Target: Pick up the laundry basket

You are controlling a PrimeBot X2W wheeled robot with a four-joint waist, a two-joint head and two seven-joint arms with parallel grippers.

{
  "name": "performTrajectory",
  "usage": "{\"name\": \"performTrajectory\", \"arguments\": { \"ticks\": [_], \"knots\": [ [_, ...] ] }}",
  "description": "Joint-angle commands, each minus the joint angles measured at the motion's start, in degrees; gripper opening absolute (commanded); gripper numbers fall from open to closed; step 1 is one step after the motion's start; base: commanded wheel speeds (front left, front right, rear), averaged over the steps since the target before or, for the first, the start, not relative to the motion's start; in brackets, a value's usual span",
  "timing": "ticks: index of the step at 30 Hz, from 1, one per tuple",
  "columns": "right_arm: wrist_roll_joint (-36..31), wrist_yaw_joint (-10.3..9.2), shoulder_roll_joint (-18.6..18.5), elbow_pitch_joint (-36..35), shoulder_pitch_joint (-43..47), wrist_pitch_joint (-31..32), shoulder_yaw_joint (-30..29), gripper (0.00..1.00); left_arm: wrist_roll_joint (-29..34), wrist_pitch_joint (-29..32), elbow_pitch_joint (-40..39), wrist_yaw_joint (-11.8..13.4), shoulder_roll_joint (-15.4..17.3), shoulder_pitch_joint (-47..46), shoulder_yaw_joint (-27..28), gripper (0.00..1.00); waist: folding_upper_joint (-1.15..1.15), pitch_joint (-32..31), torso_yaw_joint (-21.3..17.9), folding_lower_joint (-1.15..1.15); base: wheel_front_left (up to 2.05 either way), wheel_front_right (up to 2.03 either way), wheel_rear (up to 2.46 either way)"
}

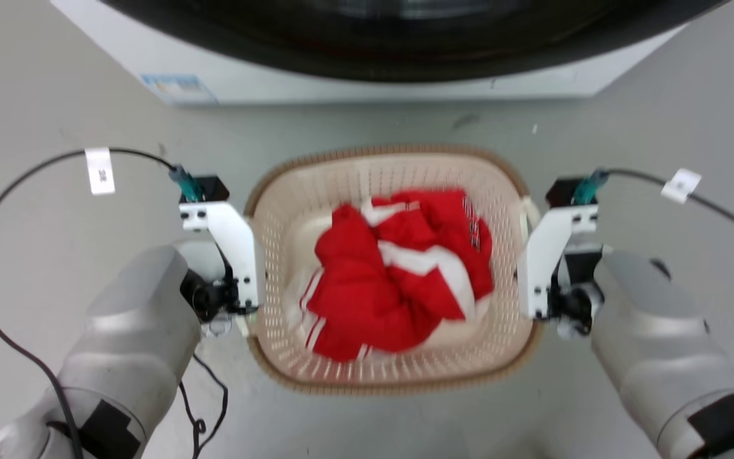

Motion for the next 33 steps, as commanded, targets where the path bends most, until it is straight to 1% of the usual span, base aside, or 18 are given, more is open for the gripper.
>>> {"name": "performTrajectory", "arguments": {
  "ticks": [1,5,12,18,25,33],
  "knots": [
    [0.77,0.14,0.28,-0.09,1.9,1.47,0.8,0.0,-0.6,0.94,0.24,-0.23,-0.57,1.37,-0.46,0.0,0.0,-6.0,-0.15,0.0,0.0,0.0,0.0],
    [2.86,0.14,0.3,-0.11,4.04,4.54,1.99,0.0,-2.06,3.2,0.78,-0.23,-0.91,3.25,-0.69,0.0,0.0,-10.88,-0.22,0.0,0.0,0.0,0.0],
    [6.5,0.15,0.34,-0.35,7.45,11.67,4.88,0.0,-4.17,6.53,1.6,-0.23,-1.42,6.11,-1.1,0.0,0.0,-18.3,-0.03,0.0,0.0,0.0,0.0],
    [8.64,0.15,0.36,-0.58,8.68,15.26,6.6,0.0,-5.24,9.39,2.17,-0.23,-1.63,7.75,-1.44,0.0,0.0,-22.19,-0.08,0.0,0.0,0.0,0.0],
    [10.08,0.16,0.44,-0.47,10.12,16.76,8.34,0.0,-6.8,12.84,3.26,-0.24,-2.75,10.53,-1.71,0.0,0.0,-27.43,0.08,0.0,0.0,0.0,0.0],
    [11.14,0.17,0.58,-0.39,12.23,17.99,9.35,0.0,-7.68,13.6,3.98,-0.26,-3.74,13.25,-2.07,0.0,0.0,-32.69,0.16,0.0,0.0,0.0,0.0]
  ]
}}
